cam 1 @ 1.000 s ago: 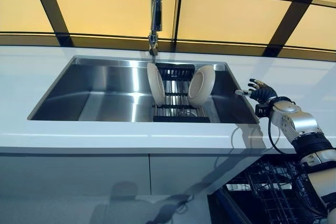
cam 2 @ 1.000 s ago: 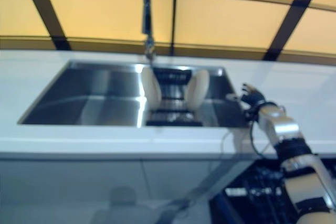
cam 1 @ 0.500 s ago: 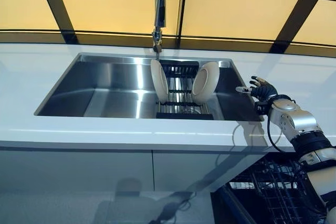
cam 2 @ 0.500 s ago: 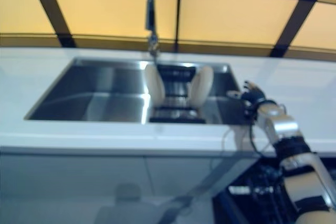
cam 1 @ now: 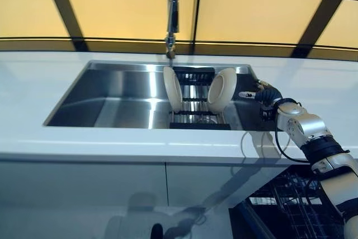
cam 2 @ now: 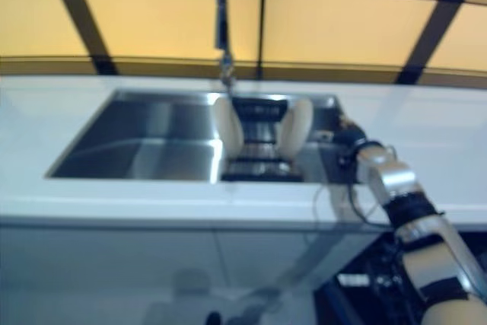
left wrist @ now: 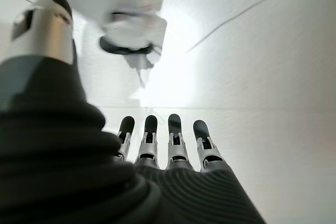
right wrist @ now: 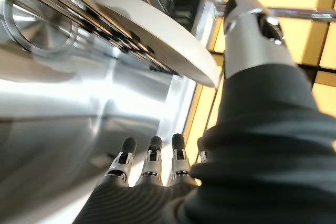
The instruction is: Take plates into dishwasher
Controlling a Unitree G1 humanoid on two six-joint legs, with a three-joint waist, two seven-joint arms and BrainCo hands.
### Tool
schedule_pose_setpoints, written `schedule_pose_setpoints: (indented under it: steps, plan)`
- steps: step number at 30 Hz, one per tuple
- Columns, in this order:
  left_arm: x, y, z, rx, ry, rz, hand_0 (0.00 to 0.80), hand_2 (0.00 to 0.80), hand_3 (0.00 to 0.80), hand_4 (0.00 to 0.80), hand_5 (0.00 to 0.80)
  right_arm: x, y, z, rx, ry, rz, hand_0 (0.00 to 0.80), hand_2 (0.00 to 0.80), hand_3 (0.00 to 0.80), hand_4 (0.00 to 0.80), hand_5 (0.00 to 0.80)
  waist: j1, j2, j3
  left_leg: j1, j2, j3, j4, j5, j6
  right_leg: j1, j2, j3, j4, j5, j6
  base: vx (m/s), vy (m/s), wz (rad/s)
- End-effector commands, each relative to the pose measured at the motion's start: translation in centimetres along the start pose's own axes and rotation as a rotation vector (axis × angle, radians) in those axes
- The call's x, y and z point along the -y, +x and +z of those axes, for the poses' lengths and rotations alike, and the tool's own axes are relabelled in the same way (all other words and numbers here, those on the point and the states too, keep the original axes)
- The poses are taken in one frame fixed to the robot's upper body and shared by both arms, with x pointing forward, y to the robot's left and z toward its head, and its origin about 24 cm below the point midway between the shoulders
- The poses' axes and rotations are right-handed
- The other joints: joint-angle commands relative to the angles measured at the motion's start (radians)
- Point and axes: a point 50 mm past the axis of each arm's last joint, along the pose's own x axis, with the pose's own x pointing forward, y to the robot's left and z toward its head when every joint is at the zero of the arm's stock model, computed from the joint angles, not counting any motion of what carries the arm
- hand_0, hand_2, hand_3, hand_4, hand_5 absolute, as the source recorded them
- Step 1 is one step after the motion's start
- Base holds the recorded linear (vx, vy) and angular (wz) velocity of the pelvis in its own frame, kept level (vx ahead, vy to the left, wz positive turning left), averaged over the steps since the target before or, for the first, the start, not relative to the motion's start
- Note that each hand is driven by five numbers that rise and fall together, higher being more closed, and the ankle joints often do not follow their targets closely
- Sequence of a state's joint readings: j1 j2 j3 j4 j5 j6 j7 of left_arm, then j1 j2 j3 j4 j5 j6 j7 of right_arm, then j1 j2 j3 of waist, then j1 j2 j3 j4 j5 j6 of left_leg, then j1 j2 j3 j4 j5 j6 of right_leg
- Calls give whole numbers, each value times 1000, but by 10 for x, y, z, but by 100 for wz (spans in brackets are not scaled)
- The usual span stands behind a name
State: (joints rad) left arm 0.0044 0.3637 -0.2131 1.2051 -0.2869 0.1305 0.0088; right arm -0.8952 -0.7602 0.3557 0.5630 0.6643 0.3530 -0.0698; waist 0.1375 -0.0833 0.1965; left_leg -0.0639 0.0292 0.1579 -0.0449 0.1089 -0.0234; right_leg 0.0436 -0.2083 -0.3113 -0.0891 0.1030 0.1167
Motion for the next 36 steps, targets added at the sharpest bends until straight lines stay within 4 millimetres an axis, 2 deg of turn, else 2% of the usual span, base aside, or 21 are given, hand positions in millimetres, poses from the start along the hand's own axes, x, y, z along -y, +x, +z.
schedule_pose_setpoints:
  steps: [1, 4, 8, 9, 10, 11, 12, 13, 14, 15, 17, 19, 23, 26, 36]
  plan:
    - [3, 1, 8, 15, 49, -13, 0, 0, 0, 0, 0, 18, -2, 45, 137, 19, -24, 0, 0, 0, 0, 0, 29, -11, -39, 0, 33, -30, -42, 0, -79, 22, -24, -19, 2, 24, 93, 15, 125, 6]
    - [4, 1, 6, 29, 15, -8, 0, 0, 0, 0, 0, 14, -1, 44, 130, 13, -23, 0, 0, 0, 0, 0, 28, -13, -49, 7, 30, -34, -42, -14, -72, 17, -38, -20, 2, 30, 97, 40, 107, 15]
    - [0, 0, 8, 63, 92, 3, 0, 0, 0, 0, 0, 19, -2, 34, 88, 17, -44, 0, 0, 0, 0, 0, 35, -18, -48, 12, 24, -24, -36, -20, -52, 39, -59, -25, 38, 38, 85, 63, 98, 13]
    - [-3, 0, 8, 69, 108, 7, 0, 0, 0, 0, 0, 20, -2, 30, 78, 23, -45, 0, 0, 0, 0, 0, 30, -9, -39, 21, 24, -24, -30, -21, -42, 0, -51, 3, 152, 31, 68, 52, 95, 8]
    - [-3, 0, 8, 70, 108, 7, 0, 0, 0, 0, 0, 20, -2, 30, 78, 24, -45, 0, 0, 0, 0, 0, 30, -8, -39, 20, 25, -23, -29, -21, -41, -6, -50, 6, 162, 30, 67, 77, 100, 12]
    - [-6, 0, 7, 74, 104, 8, 0, 0, 0, 0, 0, 20, -2, 30, 78, 30, -41, 0, 0, 0, 0, 0, 18, 3, -30, 32, 29, -29, -28, -22, -36, -42, -19, 33, 196, 10, 55, 69, 21, 6]
    - [-6, -1, 8, 81, 96, 9, 0, 0, 0, 0, 0, 20, -2, 31, 84, 31, -42, 0, 0, 0, 0, 0, 5, 10, -22, 40, 29, -43, -30, -24, -36, -67, 4, 58, 174, -2, 44, 71, 4, 2]
    - [-6, -1, 9, 85, 94, 8, 0, 0, 0, 0, 0, 21, -2, 32, 86, 29, -44, 0, 0, 0, 0, 0, -1, 10, -19, 42, 27, -49, -30, -25, -36, -72, 9, 66, 160, 4, 44, 38, -56, -4]
    - [-6, -1, 15, 106, 95, 0, 0, 0, 0, 0, 0, 23, -3, 36, 101, 24, -51, 0, 0, 0, 0, 0, -21, 8, -8, 46, 13, -74, -34, -36, -29, -111, 22, 103, 118, 38, 45, 6, -70, 10]
    - [-7, -1, 22, 124, 94, 0, 0, 0, 0, 0, 0, 24, -3, 39, 111, 27, -54, 0, 0, 0, 0, 0, -28, 6, -2, 39, 0, -94, -32, -44, -16, -125, 32, 129, 106, 39, 43, -5, -93, 19]
    - [-5, -1, 27, 138, 73, -3, 0, 0, 0, 0, 0, 24, -4, 40, 110, 15, -49, 0, 0, 0, 0, 0, -31, -2, -4, 36, -9, -106, -38, -47, -13, -108, 49, 128, 46, 54, 48, -11, -125, 43]
    - [-2, -1, 28, 138, 99, -2, 0, 0, 0, 0, 0, 26, -4, 39, 100, 18, -45, 0, 0, 0, 0, 0, -26, -8, -7, 36, -6, -104, -42, -50, -17, -91, 53, 107, 22, 59, 50, 11, -132, 54]
    - [-4, -1, 21, 126, 122, 9, 0, 0, 0, 0, 0, 28, -4, 32, 70, 29, -56, 0, 0, 0, 0, 0, -20, -26, -21, 37, 2, -103, -42, -54, -26, -62, 71, 93, 10, 42, 44, 25, -76, 12]
    - [-1, 0, 16, 113, 103, 8, 0, 0, 0, 0, 0, 30, -4, 28, 56, 34, -62, 0, 0, 0, 0, 0, -17, -29, -25, 46, 7, -96, -42, -58, -30, -51, 66, 74, 7, 39, 45, 28, -10, 5]
    - [-5, -1, 12, 117, 124, 15, 0, 0, 0, 0, 0, 25, -2, 27, 39, 41, -33, 0, 0, 0, 0, 0, -21, -30, -22, 65, 7, -87, -42, -72, -27, -49, 58, 77, 13, 40, 52, 16, 1, 3]
